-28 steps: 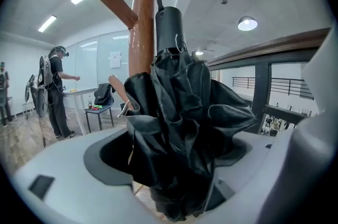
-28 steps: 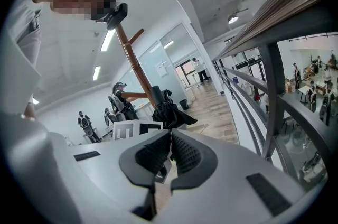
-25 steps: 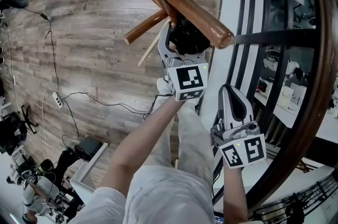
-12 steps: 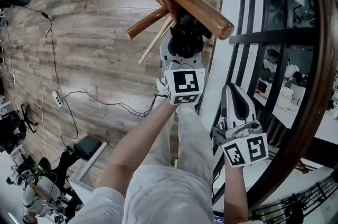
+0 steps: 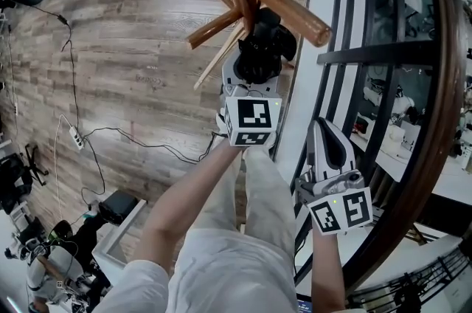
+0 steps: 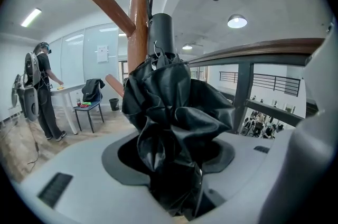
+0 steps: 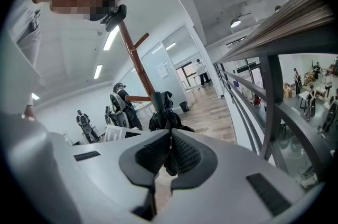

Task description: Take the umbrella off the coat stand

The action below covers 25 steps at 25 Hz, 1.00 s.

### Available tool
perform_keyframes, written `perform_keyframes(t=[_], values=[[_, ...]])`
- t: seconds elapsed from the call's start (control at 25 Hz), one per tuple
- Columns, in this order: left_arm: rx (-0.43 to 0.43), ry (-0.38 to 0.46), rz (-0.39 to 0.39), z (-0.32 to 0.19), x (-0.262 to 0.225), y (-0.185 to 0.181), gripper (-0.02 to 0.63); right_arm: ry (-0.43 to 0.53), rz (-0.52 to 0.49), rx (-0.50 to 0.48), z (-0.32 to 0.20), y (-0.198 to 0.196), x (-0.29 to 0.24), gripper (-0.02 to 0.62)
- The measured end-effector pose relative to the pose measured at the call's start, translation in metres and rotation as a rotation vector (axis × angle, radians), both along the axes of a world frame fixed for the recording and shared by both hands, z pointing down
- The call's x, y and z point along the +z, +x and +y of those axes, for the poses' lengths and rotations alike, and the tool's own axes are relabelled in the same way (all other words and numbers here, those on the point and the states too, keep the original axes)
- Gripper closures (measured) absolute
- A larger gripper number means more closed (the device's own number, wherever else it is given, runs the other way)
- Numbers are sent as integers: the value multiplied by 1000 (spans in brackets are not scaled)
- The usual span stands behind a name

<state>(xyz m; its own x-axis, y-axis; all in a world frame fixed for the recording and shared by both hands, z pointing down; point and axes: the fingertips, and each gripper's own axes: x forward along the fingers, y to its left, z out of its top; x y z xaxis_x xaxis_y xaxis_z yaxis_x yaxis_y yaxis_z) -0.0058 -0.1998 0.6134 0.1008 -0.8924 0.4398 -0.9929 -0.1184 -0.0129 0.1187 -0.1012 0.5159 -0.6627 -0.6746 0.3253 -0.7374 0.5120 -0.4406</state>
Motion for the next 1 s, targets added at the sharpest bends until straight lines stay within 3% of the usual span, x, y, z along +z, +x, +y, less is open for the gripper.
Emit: perform_keyframes(t=[1.0], values=[[78,6,10,22,-63,10,365,56,-36,16,3,1,-50,560]])
